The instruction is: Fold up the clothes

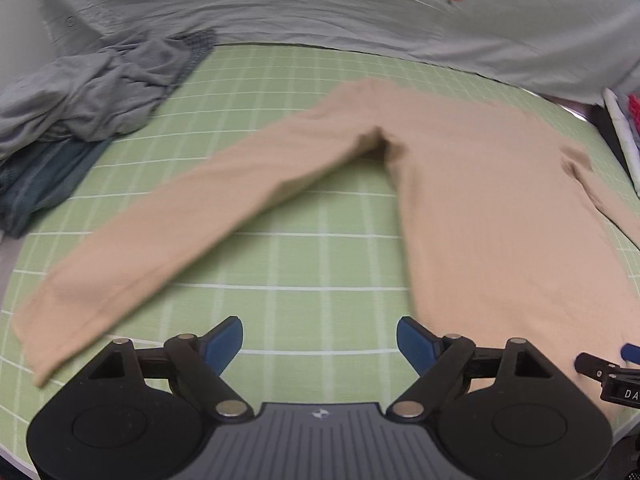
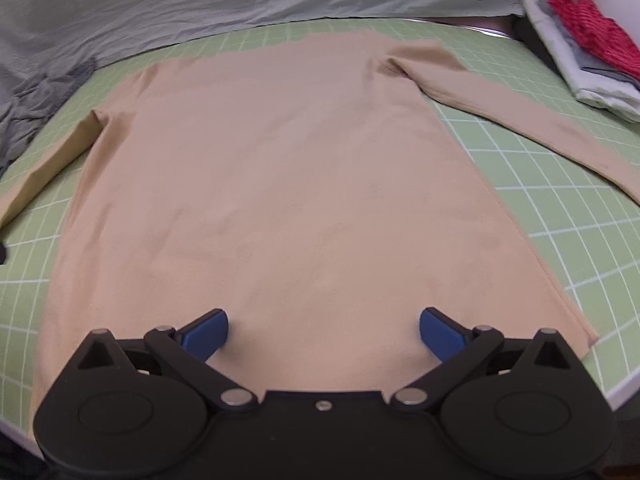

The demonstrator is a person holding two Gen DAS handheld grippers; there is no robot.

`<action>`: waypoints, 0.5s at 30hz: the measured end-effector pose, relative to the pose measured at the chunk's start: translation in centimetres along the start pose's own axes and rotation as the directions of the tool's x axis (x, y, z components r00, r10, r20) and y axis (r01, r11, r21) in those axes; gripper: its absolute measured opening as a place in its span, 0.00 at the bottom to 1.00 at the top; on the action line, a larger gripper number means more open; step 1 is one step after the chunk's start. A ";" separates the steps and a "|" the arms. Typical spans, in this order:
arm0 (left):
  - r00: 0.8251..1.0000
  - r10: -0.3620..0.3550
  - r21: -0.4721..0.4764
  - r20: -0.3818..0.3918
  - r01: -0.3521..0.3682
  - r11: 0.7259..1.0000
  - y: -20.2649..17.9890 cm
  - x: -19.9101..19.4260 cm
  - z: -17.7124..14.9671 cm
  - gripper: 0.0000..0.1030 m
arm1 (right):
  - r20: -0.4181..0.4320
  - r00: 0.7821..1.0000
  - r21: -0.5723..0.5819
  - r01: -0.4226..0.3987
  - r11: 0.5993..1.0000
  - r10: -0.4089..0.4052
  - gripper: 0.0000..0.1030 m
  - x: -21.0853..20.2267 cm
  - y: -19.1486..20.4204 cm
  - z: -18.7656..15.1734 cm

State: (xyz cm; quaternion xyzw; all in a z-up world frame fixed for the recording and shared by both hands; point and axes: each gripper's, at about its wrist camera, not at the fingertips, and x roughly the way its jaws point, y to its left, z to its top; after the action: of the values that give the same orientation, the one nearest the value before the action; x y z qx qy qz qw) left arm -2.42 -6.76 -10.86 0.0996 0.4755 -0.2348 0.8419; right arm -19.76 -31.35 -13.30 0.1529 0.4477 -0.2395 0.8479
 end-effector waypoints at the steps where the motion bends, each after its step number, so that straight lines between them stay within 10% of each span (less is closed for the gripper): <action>1: 1.000 0.000 0.005 -0.003 0.000 1.000 -1.0 0.0 0.0 0.85 | 0.018 1.000 -0.004 -0.009 1.000 0.009 1.00 -0.2 -0.8 0.2; 15: 0.987 0.163 -0.177 -0.014 -0.163 0.971 -8.0 -1.5 0.1 0.87 | 0.109 0.971 0.259 0.179 0.949 -0.212 1.00 4.1 -24.0 8.6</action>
State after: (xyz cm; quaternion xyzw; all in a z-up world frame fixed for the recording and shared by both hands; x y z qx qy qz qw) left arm -6.94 -13.33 -9.11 0.0629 0.4844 -0.1217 0.8641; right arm -24.96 -56.67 -13.05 0.1954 0.3687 -0.3861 0.8227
